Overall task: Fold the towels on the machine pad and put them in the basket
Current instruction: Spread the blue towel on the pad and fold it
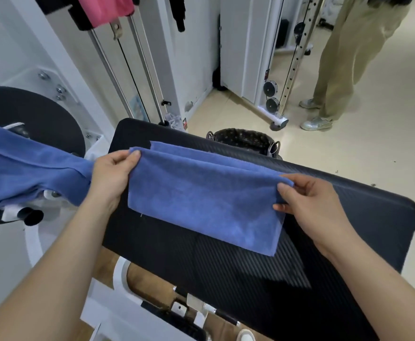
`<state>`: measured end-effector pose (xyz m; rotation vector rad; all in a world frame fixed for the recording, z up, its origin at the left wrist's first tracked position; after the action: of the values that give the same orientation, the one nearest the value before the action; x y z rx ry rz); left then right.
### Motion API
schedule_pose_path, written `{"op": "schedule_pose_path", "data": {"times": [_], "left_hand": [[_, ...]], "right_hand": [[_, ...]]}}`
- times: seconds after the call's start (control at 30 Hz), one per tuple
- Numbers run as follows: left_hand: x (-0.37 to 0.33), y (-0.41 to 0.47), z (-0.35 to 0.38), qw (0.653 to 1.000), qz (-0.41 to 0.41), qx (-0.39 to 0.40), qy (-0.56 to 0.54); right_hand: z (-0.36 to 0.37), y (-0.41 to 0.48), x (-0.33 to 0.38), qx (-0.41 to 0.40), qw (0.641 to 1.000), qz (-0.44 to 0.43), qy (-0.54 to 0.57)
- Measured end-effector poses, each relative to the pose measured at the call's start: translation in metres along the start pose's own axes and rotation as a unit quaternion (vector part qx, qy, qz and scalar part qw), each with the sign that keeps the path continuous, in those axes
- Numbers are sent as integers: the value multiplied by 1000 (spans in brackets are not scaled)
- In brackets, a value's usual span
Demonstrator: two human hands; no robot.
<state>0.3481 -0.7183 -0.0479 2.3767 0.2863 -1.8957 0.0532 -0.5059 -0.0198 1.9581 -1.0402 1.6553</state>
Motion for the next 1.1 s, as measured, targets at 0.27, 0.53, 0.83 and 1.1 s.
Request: {"op": "schedule_pose_path", "data": {"times": [0.27, 0.53, 0.83, 1.1], "left_hand": [[-5, 17, 30, 998, 28, -33, 35], [-10, 21, 39, 983, 94, -82, 134], [-31, -28, 33, 908, 354, -56, 218], [40, -111, 12, 785, 489, 165, 342]], "right_hand": [[-4, 20, -4, -83, 992, -61, -75], [0, 20, 6, -180, 911, -246, -279], [21, -8, 8, 7, 731, -566, -382], [15, -45, -44, 111, 645, -577, -488]]}}
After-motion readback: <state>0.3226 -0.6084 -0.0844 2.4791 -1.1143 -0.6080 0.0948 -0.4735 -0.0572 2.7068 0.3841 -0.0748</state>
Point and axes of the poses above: each hand's wrist, its own y-axis towards the middle knuckle, its own z-axis out of the palm, x = y × z, the point moved 4 cm from there along y, towards the middle knuckle, and after that the axes turned 14 degrees about -x, right-handed, at the moved point
